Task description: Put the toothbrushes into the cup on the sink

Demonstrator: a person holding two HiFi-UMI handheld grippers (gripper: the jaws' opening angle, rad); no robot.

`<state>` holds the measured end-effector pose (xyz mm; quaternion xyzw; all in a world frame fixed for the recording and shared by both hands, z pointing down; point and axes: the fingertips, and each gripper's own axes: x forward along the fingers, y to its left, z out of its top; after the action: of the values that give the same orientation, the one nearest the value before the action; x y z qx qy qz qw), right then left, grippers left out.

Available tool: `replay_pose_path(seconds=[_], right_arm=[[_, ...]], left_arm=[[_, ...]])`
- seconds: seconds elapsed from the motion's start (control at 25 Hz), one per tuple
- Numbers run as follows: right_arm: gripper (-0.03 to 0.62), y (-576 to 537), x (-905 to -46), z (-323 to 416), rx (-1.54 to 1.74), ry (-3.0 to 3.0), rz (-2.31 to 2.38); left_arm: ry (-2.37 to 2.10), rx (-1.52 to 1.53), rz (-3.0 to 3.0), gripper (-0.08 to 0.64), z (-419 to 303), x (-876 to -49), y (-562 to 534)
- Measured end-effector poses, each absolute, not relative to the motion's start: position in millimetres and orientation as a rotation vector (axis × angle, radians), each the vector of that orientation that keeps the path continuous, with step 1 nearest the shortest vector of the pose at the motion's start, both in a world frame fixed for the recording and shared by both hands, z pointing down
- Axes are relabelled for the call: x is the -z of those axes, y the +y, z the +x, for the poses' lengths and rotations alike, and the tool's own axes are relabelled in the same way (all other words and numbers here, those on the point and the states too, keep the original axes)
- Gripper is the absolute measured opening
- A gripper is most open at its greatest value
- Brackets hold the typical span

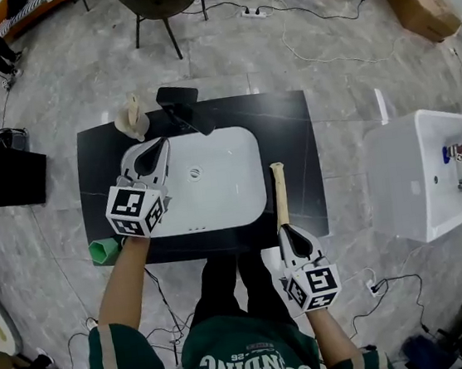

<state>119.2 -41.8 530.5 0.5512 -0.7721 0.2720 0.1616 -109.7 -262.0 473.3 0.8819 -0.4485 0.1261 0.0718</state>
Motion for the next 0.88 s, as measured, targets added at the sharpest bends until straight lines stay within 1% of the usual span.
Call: replay_pose_path(seconds=[0.24,0.48,0.64,0.68,0.72,0.76,0.88], right_arm=[[0.043,-44,-532,133,-0.782,-2.188,1.625],[0.043,-44,-532,150,-0.781,-2.177,1.655],[0.043,-40,-534,157,-0.797,-2.168,1.667],[0.043,-39,-535,159,-0.801,-2.166,1.671],[0.043,-38,-536,162,-0.805,-2.164,1.674],[0.043,-37,-537,164,-0.807,-2.163,1.674],[0.043,-35,-540,171,-0.815,-2.160,1.679]], left_arm=[[-1.214,-0.436,2.671,0.011,-63,-501,-244],[-1.041,-0.567,2.693,0.011,-3,-532,-220],[-0.919,-0.555,2.651,0.012,34,-548,-205],[-0.883,-0.548,2.638,0.018,44,-552,-199],[-0.849,-0.547,2.625,0.046,54,-556,-194],[-0.821,-0.553,2.610,0.098,64,-562,-189],[-0.741,-0.571,2.526,0.127,88,-580,-174]])
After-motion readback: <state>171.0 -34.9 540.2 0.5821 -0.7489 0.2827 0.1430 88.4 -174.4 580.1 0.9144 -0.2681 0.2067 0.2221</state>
